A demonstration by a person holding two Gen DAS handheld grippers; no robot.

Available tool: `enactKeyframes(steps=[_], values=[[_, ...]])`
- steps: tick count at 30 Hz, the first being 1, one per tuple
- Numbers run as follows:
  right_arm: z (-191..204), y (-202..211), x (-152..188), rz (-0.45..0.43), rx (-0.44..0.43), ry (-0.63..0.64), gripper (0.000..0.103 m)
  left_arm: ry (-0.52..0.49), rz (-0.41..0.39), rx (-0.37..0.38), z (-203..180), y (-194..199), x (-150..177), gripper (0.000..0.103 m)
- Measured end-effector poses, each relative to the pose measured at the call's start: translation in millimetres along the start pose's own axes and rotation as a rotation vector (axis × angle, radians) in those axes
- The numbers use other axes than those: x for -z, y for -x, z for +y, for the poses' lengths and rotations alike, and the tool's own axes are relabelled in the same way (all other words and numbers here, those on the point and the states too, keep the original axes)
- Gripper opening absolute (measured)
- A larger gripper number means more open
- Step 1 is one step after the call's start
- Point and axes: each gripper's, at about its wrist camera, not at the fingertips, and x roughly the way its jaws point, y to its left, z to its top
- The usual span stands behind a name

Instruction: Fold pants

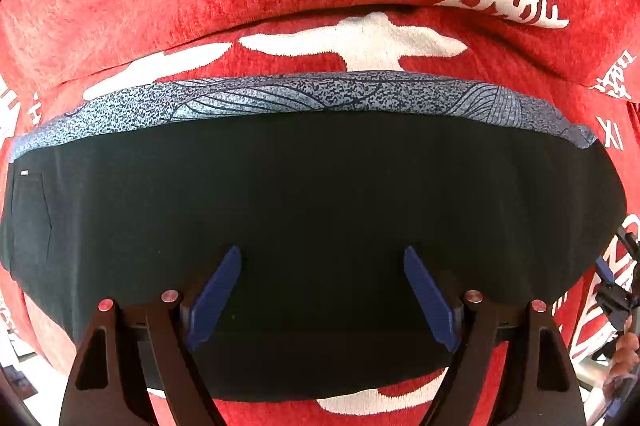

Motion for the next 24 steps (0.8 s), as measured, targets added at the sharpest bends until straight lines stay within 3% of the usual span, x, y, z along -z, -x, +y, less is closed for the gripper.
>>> enactKeyframes(steps=[5, 11, 13, 14, 15, 16, 21, 24], values=[[-6.0, 3.8, 12.1, 0.009, -0.018, 0.006, 0.058, 0.014, 0.006, 0.008, 6.8, 3.4, -1.4, 0.085], [-9.2, -20.0, -0.2, -0.013, 0.007, 0.006, 0.063, 0.002, -0.008, -0.003, 7.0, -1.3, -2.7, 0.086], [-4.7, -31.9, -1.8, 0.008, -0.011, 0.023, 0.059, -0.005, -0.018, -0.009, 6.4, -2.5, -2.7, 0.088], [-2.6, -39.9, -2.9, 0.026, 0.005, 0.027, 0.043, -0.006, -0.020, -0.010, 5.9, -4.9, 0.3, 0.088], [-1.5, -46.7, -5.0, 0.038, 0.027, 0.023, 0.019, -0.006, -0.018, -0.015, 5.2, -4.5, 0.2, 0.088], [0.9, -49.8, -8.1, 0.044, 0.043, 0.014, 0.015, -0.003, -0.011, -0.018, 3.9, -2.4, -0.8, 0.088], [52.0, -16.7, -0.6, 0.014, 0.030, 0.232, 0.012, -0.039, -0.008, 0.009, -11.1, -0.9, -0.5, 0.088], [37.7, -21.9, -3.5, 0.036, 0.152, 0.263, 0.012, -0.025, -0.034, -0.020, -15.6, -8.3, 1.0, 0.092]])
